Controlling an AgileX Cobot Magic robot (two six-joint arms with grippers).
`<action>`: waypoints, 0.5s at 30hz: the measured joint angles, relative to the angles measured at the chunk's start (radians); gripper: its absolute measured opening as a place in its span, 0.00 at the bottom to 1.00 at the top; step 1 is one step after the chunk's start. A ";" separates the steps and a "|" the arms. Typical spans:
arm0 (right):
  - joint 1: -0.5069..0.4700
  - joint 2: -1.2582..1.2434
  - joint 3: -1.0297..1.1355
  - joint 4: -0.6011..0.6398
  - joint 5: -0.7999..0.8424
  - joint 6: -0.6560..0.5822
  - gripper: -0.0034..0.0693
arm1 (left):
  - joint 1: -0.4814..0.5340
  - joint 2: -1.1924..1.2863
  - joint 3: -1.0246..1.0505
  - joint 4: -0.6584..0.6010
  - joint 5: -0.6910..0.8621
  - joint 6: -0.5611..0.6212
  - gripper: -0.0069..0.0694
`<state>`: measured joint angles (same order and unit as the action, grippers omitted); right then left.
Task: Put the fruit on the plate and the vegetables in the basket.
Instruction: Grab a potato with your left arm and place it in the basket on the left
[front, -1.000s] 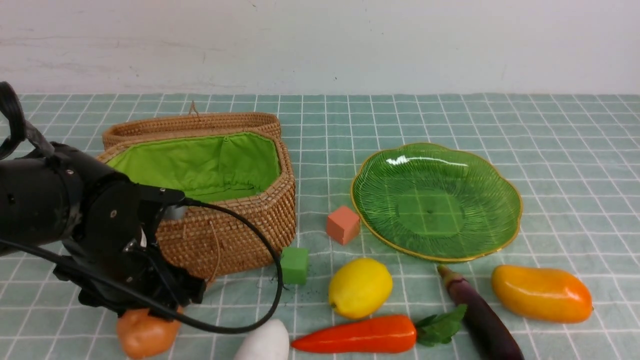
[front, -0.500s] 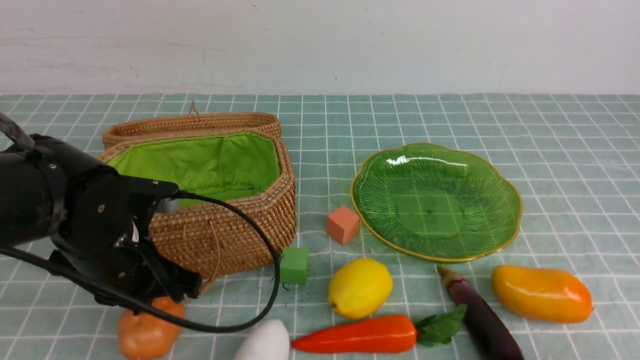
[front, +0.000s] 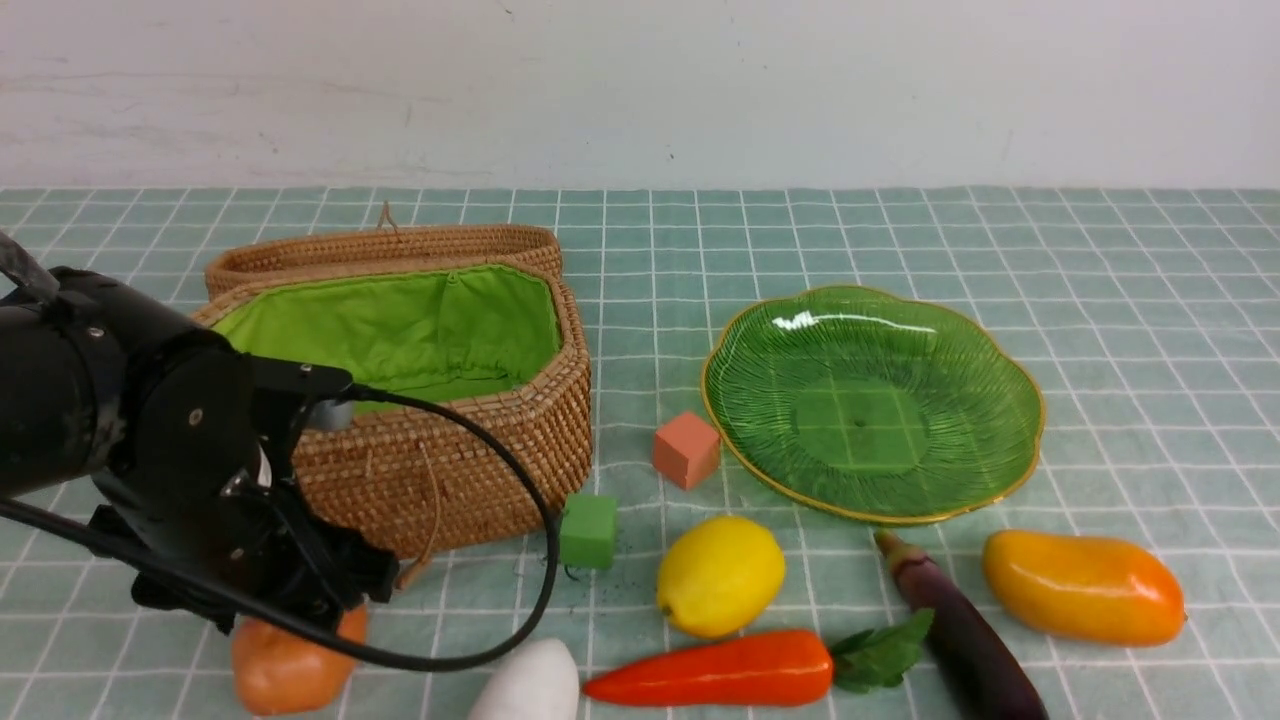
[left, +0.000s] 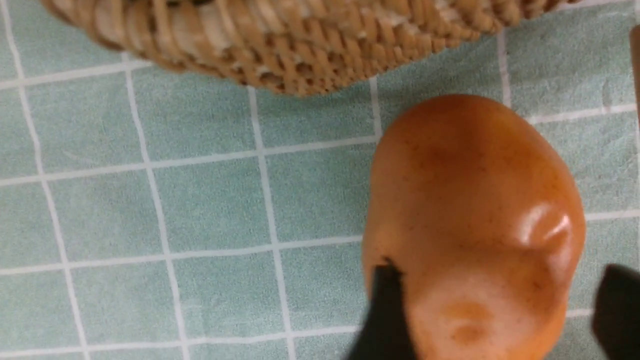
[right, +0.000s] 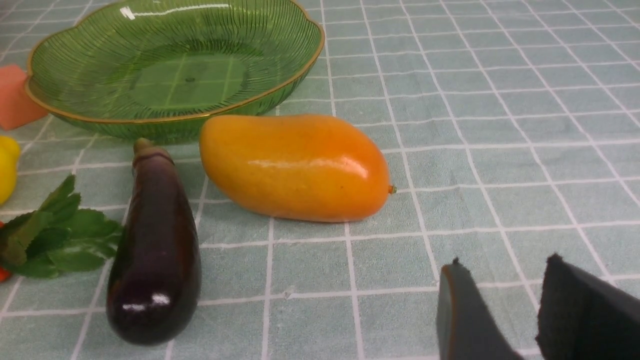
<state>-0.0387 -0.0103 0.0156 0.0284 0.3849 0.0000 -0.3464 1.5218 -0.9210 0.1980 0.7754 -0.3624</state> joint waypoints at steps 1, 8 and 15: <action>0.000 0.000 0.000 0.000 0.000 0.000 0.38 | 0.000 -0.002 0.001 0.000 -0.004 0.000 0.90; 0.000 0.000 0.000 0.000 0.000 0.000 0.38 | 0.000 0.001 0.004 -0.007 -0.050 0.000 0.97; 0.000 0.000 0.000 0.000 0.000 0.000 0.38 | 0.000 0.065 0.045 -0.006 -0.091 0.000 0.96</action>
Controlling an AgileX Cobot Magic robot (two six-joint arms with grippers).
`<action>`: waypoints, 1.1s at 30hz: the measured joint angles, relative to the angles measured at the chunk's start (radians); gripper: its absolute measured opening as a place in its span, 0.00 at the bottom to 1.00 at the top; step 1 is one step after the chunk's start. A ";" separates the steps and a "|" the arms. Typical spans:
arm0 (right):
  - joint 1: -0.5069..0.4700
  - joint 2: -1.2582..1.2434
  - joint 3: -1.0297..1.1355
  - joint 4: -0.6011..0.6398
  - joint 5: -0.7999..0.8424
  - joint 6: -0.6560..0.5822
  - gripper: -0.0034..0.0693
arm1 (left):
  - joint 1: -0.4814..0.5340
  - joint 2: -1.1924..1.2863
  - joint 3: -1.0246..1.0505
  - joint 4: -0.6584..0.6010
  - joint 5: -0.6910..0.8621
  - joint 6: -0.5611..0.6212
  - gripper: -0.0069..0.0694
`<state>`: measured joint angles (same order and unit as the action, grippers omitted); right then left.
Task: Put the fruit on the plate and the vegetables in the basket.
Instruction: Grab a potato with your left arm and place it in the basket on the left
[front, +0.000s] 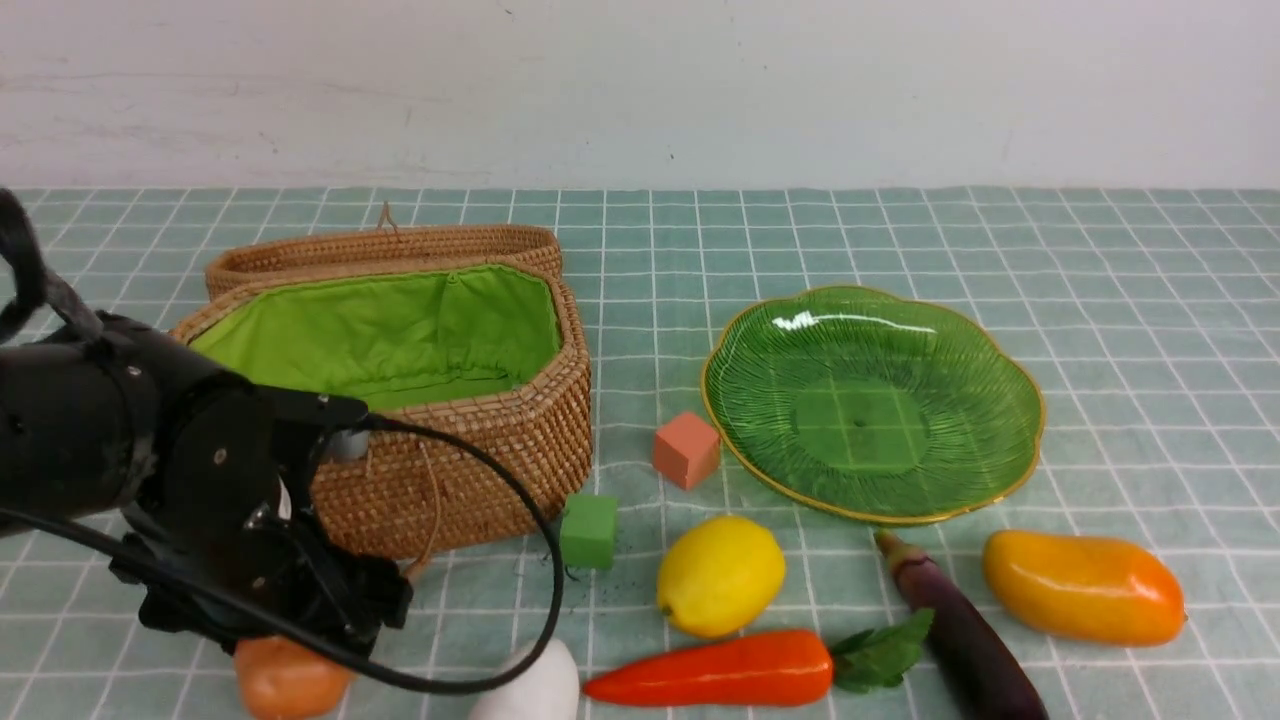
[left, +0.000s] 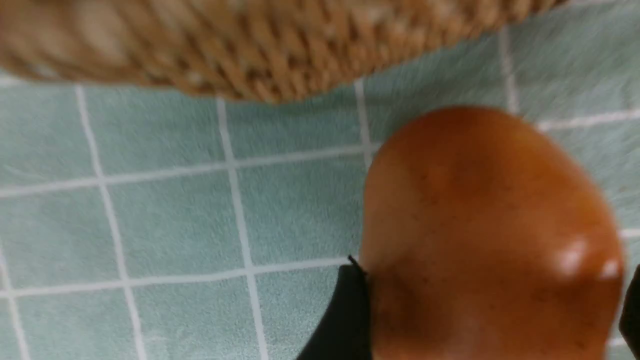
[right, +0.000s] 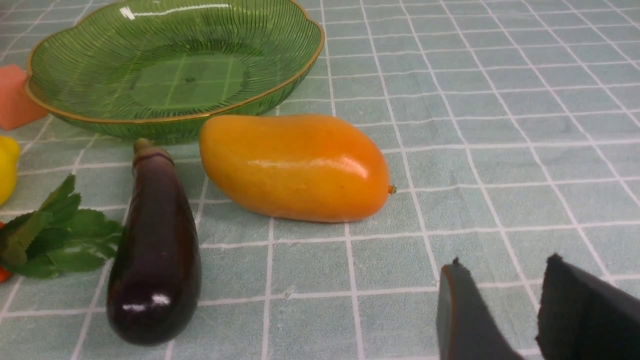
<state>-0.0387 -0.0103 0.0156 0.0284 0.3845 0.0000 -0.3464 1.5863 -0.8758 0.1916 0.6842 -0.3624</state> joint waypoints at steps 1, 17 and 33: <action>0.000 0.000 0.000 0.000 0.000 0.000 0.38 | 0.000 0.015 0.002 0.000 0.000 0.000 0.96; 0.000 0.000 0.000 0.000 0.000 0.000 0.38 | 0.000 -0.028 -0.002 -0.005 0.053 -0.001 0.88; 0.000 0.000 0.000 0.000 0.000 0.000 0.38 | 0.000 -0.266 -0.127 -0.080 0.195 -0.018 0.88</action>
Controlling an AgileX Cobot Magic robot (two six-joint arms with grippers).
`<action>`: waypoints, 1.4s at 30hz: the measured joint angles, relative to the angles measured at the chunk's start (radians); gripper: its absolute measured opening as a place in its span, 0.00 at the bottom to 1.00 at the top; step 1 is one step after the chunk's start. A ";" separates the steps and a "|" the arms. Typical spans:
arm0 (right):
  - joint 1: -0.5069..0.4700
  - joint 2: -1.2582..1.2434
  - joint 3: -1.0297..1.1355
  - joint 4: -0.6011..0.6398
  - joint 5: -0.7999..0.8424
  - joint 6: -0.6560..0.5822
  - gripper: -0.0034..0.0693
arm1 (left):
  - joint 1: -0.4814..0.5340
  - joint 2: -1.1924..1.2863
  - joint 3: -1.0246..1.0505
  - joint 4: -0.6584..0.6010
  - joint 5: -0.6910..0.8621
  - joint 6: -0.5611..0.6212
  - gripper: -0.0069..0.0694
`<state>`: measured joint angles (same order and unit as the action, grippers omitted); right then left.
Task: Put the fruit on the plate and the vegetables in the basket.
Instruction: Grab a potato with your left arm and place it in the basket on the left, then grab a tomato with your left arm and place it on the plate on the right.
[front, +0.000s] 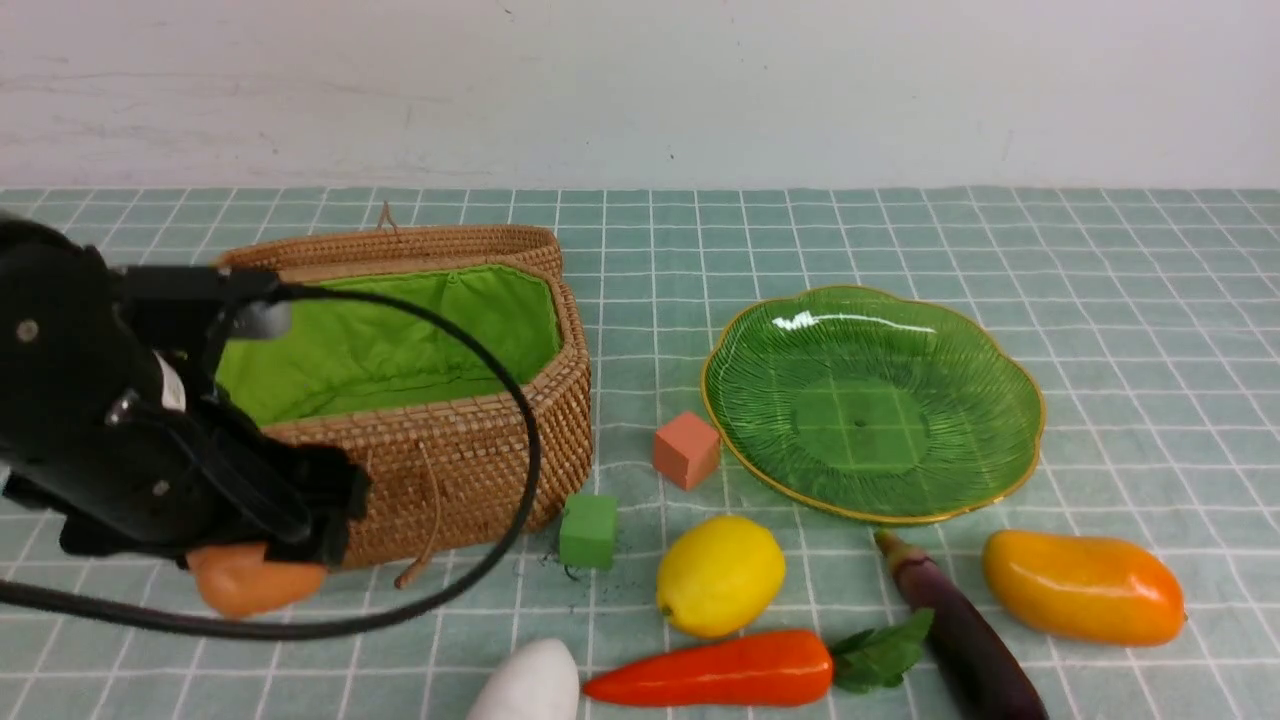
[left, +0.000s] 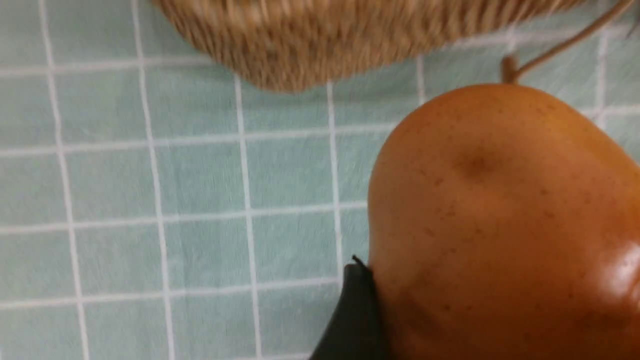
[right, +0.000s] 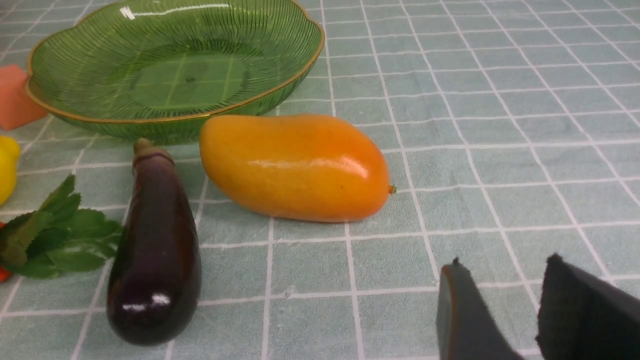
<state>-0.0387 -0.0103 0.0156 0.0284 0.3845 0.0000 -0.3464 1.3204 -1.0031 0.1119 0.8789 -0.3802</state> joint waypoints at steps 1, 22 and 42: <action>0.000 0.000 0.000 0.000 0.000 0.000 0.38 | 0.000 -0.003 -0.042 0.014 -0.004 -0.030 0.88; 0.000 0.000 0.000 0.000 0.000 0.000 0.38 | 0.000 0.339 -0.423 0.306 -0.035 -0.270 0.95; 0.000 0.000 0.000 0.000 0.000 0.000 0.38 | 0.000 0.114 -0.382 0.130 0.098 -0.055 0.83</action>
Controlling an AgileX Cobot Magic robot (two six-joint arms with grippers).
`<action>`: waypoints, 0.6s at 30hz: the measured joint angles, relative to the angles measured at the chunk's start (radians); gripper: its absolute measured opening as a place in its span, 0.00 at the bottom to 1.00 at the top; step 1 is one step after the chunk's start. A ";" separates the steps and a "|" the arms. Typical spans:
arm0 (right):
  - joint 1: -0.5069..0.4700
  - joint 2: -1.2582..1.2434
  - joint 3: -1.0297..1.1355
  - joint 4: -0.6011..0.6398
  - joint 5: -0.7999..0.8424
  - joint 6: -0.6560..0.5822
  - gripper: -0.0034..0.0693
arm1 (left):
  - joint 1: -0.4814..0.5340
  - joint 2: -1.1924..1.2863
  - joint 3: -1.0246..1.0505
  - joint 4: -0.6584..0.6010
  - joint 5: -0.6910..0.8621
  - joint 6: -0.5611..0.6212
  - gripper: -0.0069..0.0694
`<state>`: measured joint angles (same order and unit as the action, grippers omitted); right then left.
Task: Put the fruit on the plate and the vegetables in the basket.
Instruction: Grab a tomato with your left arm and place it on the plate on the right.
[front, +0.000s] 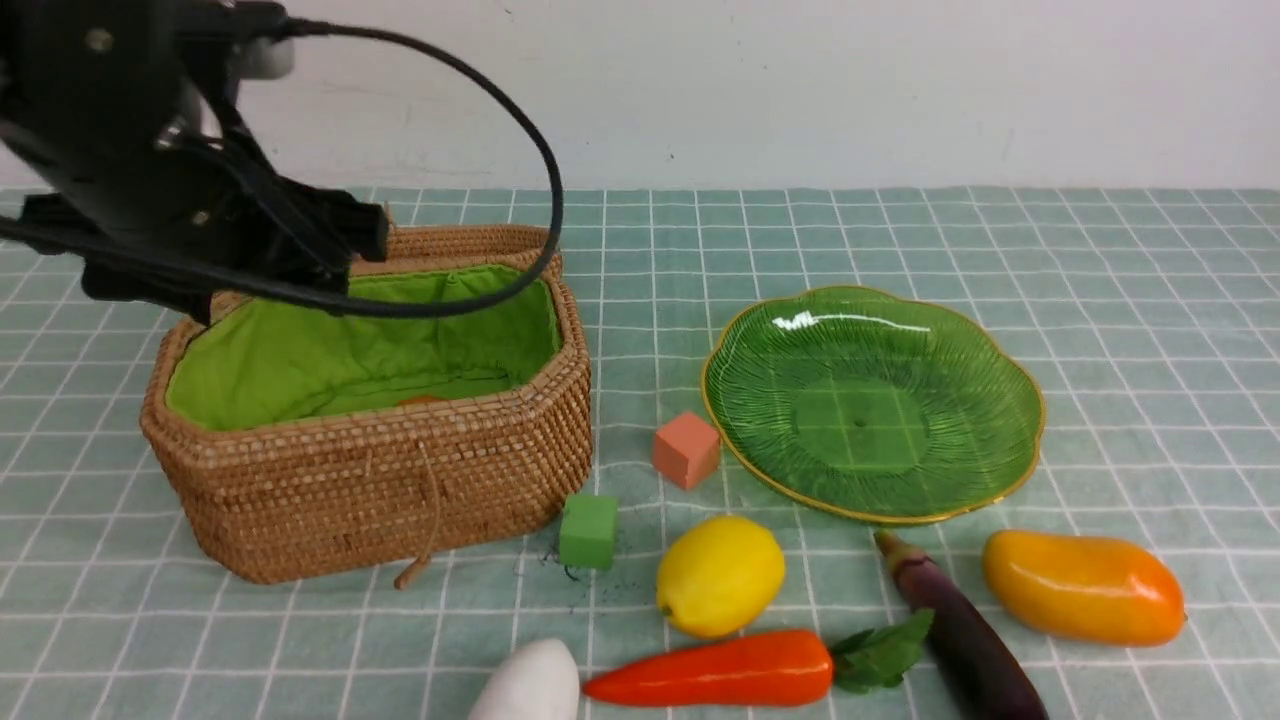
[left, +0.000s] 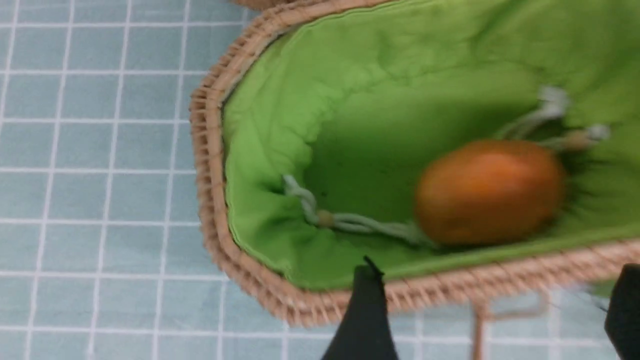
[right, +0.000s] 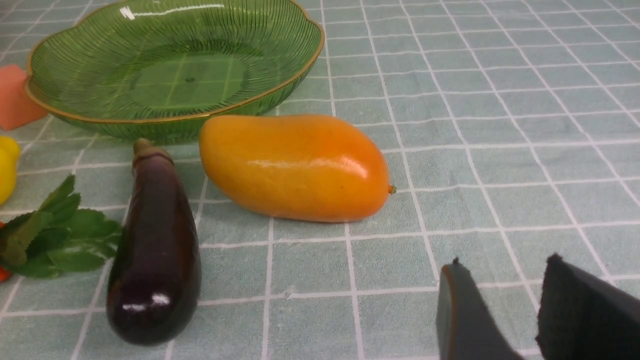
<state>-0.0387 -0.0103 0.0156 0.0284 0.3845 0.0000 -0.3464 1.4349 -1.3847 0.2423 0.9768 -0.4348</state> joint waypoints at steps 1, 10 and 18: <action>0.000 0.000 0.000 0.000 0.000 0.000 0.38 | 0.000 -0.052 0.038 -0.033 0.004 0.028 0.82; 0.000 0.000 0.000 0.000 0.000 0.000 0.38 | 0.000 -0.294 0.499 -0.207 0.103 0.127 0.81; 0.000 0.000 0.000 0.001 0.000 0.000 0.38 | 0.000 -0.301 0.742 -0.242 -0.112 0.219 0.81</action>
<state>-0.0387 -0.0103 0.0156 0.0293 0.3845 0.0000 -0.3464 1.1334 -0.6427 0.0000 0.8645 -0.2159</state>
